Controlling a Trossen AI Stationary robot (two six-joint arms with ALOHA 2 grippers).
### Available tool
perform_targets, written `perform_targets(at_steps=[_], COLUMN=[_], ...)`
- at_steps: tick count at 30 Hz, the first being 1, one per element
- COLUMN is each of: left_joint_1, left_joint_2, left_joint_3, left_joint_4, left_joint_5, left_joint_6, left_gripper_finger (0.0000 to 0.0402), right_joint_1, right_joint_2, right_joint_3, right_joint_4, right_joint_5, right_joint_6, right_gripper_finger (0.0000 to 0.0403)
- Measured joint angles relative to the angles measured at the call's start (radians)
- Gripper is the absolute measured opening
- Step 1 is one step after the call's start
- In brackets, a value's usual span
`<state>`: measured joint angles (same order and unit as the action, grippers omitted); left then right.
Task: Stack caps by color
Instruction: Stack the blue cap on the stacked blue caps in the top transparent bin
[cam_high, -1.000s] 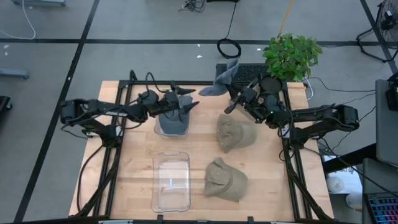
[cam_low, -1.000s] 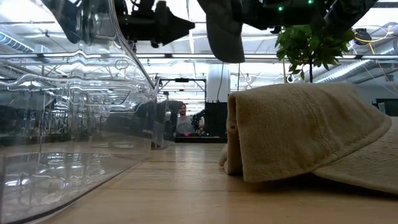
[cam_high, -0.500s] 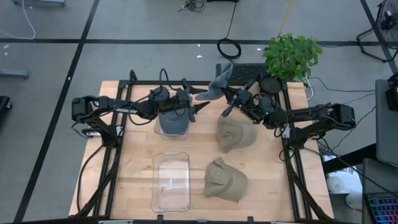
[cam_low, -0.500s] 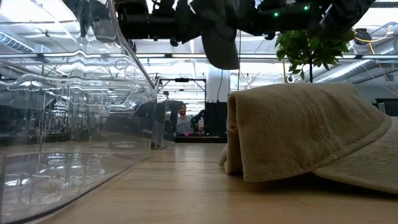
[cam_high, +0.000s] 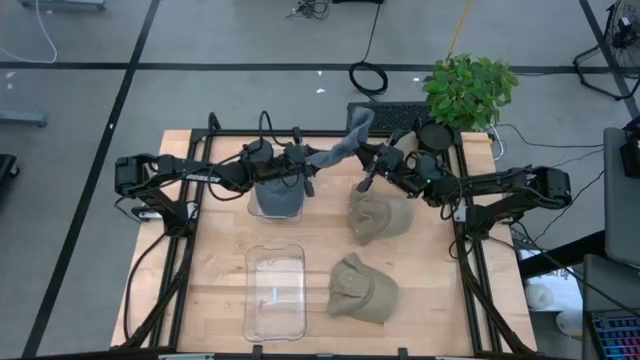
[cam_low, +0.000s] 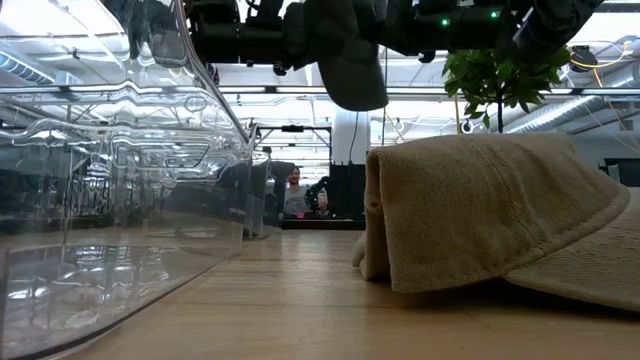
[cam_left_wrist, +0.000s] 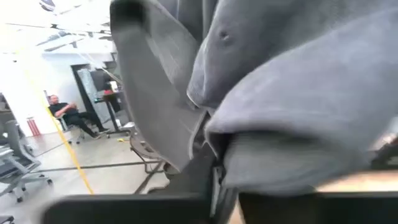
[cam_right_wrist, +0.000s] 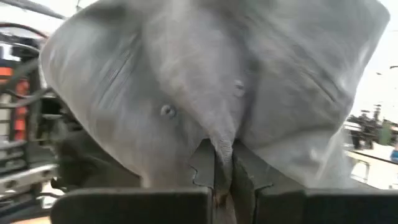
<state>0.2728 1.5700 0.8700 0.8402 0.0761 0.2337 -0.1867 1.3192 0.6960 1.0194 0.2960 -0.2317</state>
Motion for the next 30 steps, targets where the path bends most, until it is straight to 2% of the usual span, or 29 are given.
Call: perform_targets(at_steps=[2, 4, 11, 14, 17, 21, 26, 28, 30], left_joint_1=[0.005, 0.011, 0.029, 0.045, 0.073, 0.120, 0.136, 0.124, 0.111], left_joint_2=[-0.007, -0.036, -0.250, -0.349, -0.422, -0.476, -0.469, -0.448, -0.431], left_joint_3=[0.000, 0.000, 0.000, 0.000, 0.000, 0.000, 0.000, 0.000, -0.002], left_joint_4=[-0.029, -0.097, -0.455, -0.606, -0.722, -0.795, -0.813, -0.849, -0.919], left_joint_5=[0.015, 0.009, -0.211, -0.209, -0.063, 0.269, 0.655, 0.763, 0.828], left_joint_6=[0.019, 0.050, 0.112, 0.112, 0.072, -0.018, -0.077, -0.050, 0.004], left_gripper_finger=[0.0021, 0.0022, 0.0011, 0.0011, 0.0010, 0.0010, 0.0010, 0.0010, 0.0010], right_joint_1=[0.000, -0.001, 0.005, 0.002, -0.003, -0.010, -0.015, -0.015, -0.015], right_joint_2=[0.000, 0.000, -0.016, -0.018, -0.017, -0.018, -0.018, -0.018, -0.018], right_joint_3=[0.000, 0.000, 0.000, 0.000, 0.000, 0.000, 0.000, 0.000, 0.000], right_joint_4=[-0.019, -0.055, -0.171, -0.185, -0.192, -0.197, -0.207, -0.207, -0.207], right_joint_5=[-0.001, 0.006, 0.170, 0.174, 0.173, 0.173, 0.173, 0.173, 0.172], right_joint_6=[-0.001, -0.023, -0.050, -0.050, -0.049, -0.040, -0.032, -0.031, -0.032], right_gripper_finger=[0.0027, 0.0043, 0.0090, 0.0100, 0.0106, 0.0106, 0.0106, 0.0109, 0.0114])
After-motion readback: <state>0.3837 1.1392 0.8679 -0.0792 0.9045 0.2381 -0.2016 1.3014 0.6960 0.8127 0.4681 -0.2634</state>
